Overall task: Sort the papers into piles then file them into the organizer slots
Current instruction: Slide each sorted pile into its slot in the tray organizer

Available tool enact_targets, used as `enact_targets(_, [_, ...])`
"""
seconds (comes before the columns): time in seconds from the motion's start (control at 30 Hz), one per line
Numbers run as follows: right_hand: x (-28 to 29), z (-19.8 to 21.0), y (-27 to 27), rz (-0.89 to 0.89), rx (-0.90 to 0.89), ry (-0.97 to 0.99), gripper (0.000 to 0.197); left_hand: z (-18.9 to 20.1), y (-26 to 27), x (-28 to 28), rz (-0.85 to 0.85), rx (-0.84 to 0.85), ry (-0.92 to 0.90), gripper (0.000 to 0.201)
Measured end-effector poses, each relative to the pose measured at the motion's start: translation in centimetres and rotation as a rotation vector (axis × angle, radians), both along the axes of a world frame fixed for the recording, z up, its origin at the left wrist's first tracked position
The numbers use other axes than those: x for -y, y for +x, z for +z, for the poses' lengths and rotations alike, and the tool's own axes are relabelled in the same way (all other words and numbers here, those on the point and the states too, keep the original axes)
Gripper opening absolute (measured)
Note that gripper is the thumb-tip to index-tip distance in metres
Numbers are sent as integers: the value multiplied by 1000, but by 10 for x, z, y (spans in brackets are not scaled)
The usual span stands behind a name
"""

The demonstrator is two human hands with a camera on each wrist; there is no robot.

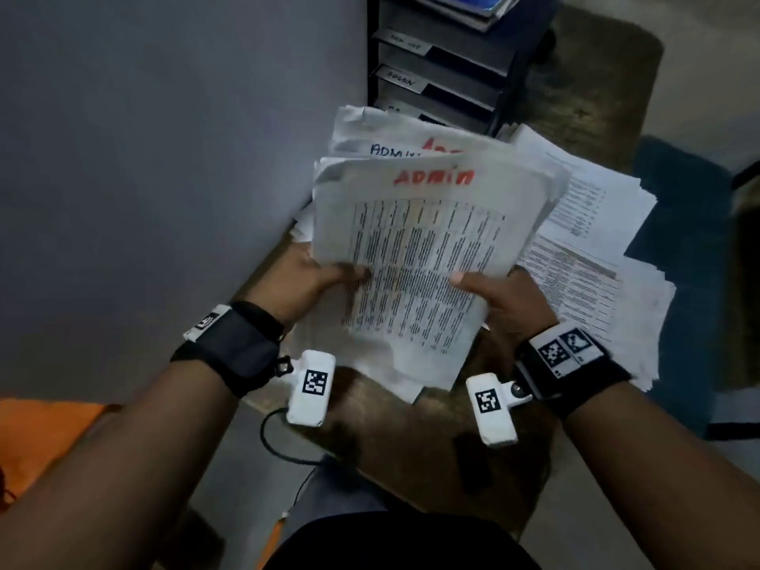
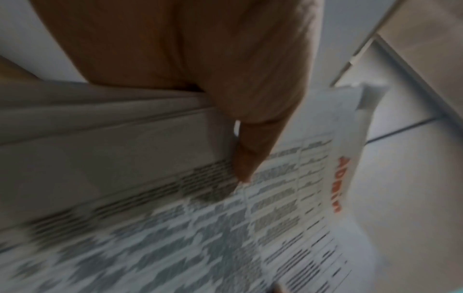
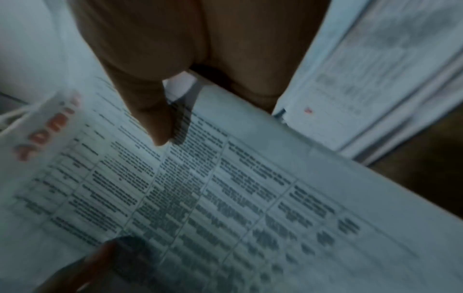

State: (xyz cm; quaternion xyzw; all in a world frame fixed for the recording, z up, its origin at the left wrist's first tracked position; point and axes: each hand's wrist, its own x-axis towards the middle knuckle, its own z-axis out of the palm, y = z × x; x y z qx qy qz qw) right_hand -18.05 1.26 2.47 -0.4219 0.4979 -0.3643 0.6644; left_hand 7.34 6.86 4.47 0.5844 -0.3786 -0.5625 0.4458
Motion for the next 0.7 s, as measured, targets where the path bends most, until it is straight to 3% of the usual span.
enact_targets(0.1, [-2,28,-18,-90,13,-145,27,15,-27,2,58,-56,-163,27])
enact_targets(0.2, [-15,37,-29,-104,31,-245,30,14,-47,-2,56,-113,-242,38])
enact_targets(0.3, [-26,22,-36,-50,29,-231,39,4,-53,-9,69,-102,-258,41])
enact_targets(0.53, [-35,7,-33,-80,15,-145,30,-2,-57,-11,196,-74,-308,36])
enact_targets(0.7, [-39,4,-51,35,-25,-177,32,-13,-54,-19,88,-76,-238,39])
